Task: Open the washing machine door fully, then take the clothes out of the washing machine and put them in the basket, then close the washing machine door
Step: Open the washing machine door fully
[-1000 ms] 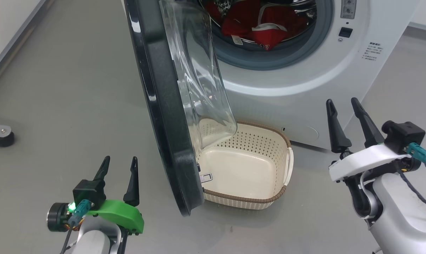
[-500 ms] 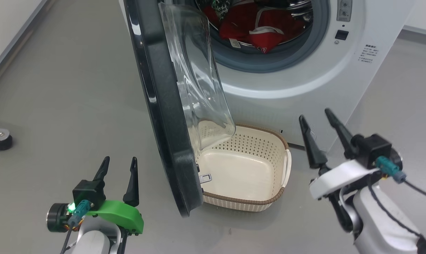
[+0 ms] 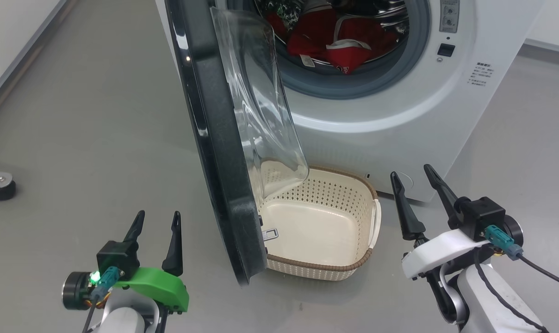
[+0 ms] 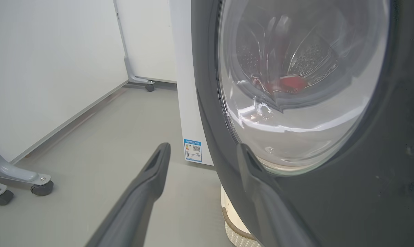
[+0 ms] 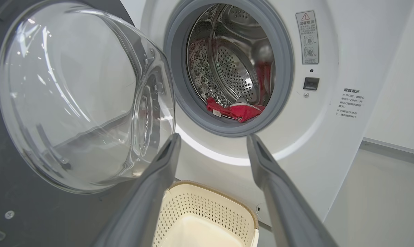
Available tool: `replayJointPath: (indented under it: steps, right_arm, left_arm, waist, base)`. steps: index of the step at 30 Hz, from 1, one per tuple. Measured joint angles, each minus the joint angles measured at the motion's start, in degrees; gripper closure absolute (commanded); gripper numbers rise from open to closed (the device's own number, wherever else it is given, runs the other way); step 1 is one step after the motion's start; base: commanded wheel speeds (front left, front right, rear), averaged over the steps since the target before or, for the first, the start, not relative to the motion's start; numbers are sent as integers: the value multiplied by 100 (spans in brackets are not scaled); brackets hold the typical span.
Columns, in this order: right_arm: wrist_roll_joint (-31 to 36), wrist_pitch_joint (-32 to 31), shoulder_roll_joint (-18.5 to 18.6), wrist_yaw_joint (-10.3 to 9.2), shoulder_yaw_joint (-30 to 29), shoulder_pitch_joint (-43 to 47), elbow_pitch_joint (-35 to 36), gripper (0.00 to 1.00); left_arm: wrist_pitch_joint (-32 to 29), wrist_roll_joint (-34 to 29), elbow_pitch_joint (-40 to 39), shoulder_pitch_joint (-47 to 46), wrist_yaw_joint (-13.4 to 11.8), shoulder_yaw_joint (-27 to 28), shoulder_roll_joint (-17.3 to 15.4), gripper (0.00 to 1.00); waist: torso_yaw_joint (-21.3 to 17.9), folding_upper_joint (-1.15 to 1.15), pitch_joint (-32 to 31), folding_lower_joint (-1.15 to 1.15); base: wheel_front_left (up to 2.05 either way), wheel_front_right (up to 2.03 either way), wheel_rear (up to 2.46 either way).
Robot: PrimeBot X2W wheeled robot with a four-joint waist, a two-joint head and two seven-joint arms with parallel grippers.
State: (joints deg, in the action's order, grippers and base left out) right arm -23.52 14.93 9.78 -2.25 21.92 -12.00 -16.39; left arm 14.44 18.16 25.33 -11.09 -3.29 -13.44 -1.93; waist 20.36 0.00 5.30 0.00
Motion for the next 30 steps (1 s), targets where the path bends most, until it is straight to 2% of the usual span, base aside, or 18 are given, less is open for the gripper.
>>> replayJointPath:
  steps: [11, 27, 28, 29, 30]
  right_arm:
    - [209, 0, -156, 70, -220, 124, -1, 0]
    - [415, 0, -311, 270, -506, 226, -34, 0]
    - [469, 0, -328, 277, -533, 229, -37, 0]
    - [469, 0, -328, 277, -533, 229, -37, 0]
    - [504, 0, -339, 279, -546, 233, -41, 0]
  left_arm:
    - [0, 0, 18, 59, 0, -18, 0, 0]
    - [0, 0, 25, 59, 0, -26, 0, 0]
    - [0, 1, 26, 59, 0, -31, 0, 45]
    - [0, 1, 26, 59, 0, -31, 0, 100]
    - [0, 4, 32, 60, 0, -37, 0, 100]
  waist:
    - [4, 0, -44, 0]
    - [28, 0, -50, 0]
    - [34, 0, -50, 0]
    - [34, 0, -50, 0]
    - [38, 0, -50, 0]
  base:
    - [0, 0, 0]
    - [0, 0, 0]
    - [0, 0, 0]
    - [0, 0, 0]
    - [0, 0, 0]
